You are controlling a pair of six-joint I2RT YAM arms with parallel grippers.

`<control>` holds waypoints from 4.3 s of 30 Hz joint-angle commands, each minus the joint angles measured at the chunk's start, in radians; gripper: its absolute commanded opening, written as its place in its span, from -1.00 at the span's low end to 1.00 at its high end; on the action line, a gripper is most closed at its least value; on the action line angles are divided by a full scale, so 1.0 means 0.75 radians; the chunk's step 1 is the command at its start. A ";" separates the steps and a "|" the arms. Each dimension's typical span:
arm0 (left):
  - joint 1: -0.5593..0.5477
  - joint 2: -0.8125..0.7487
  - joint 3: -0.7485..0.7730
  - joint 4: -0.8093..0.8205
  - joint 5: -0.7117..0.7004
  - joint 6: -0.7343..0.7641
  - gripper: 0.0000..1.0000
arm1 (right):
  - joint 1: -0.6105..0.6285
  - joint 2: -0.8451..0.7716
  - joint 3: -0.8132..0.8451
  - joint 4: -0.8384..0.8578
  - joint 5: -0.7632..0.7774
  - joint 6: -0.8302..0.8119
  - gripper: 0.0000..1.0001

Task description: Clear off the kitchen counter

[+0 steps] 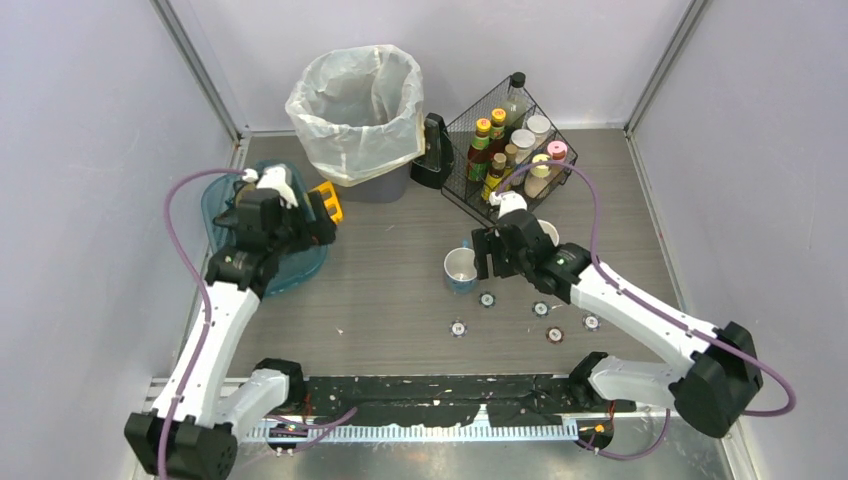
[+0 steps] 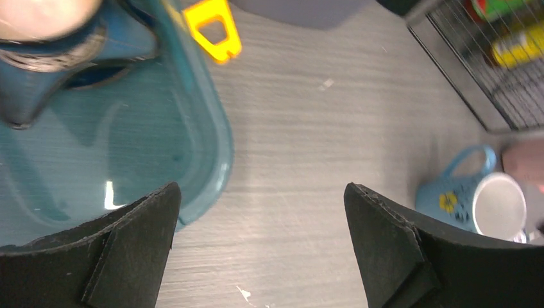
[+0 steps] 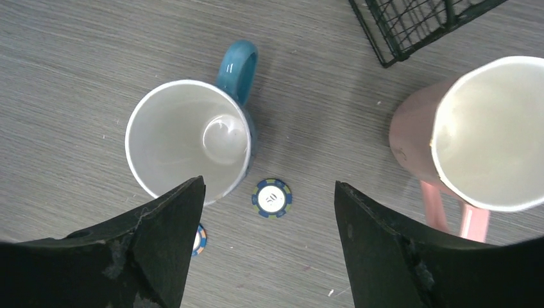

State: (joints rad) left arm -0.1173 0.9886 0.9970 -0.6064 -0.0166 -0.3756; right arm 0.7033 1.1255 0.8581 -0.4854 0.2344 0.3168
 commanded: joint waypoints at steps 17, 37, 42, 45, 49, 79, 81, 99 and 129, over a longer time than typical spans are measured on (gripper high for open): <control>-0.431 -0.438 -0.747 0.632 0.214 -0.368 0.99 | -0.059 0.435 0.102 0.262 -0.237 0.140 -0.39; -0.452 -0.400 -0.795 1.230 0.531 -0.699 0.99 | -0.245 -0.111 -0.302 1.111 -0.849 0.504 -0.89; -0.536 -0.343 -0.731 1.374 0.610 -0.760 0.99 | -0.256 -0.188 -0.389 1.405 -0.935 0.647 -0.89; -0.587 -0.324 -0.708 1.433 0.597 -0.782 0.99 | -0.255 -0.207 -0.435 1.612 -0.982 0.715 -0.89; -0.636 -0.285 -0.709 1.571 0.590 -0.849 0.99 | -0.257 -0.198 -0.464 1.794 -1.014 0.805 -0.89; -0.868 0.023 -0.584 2.073 0.593 -1.129 0.67 | -0.258 -0.080 -0.535 2.197 -1.116 0.957 -0.89; -0.868 0.010 -0.590 2.071 0.582 -1.112 0.44 | -0.258 -0.068 -0.538 2.209 -1.122 0.962 -0.89; -0.813 -0.456 -0.269 0.684 0.069 -0.308 -1.00 | -0.311 -0.238 -0.621 1.763 -0.965 0.719 0.93; 0.346 -0.100 -0.003 -0.160 -0.418 0.125 -1.00 | -0.311 -0.643 -0.517 0.890 -0.636 0.154 0.94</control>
State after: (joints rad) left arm 0.0788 0.8860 1.0275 -0.8848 -0.3439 -0.3019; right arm 0.4736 0.6739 0.4320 0.1841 -0.2703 0.4694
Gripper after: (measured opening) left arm 0.656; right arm 0.974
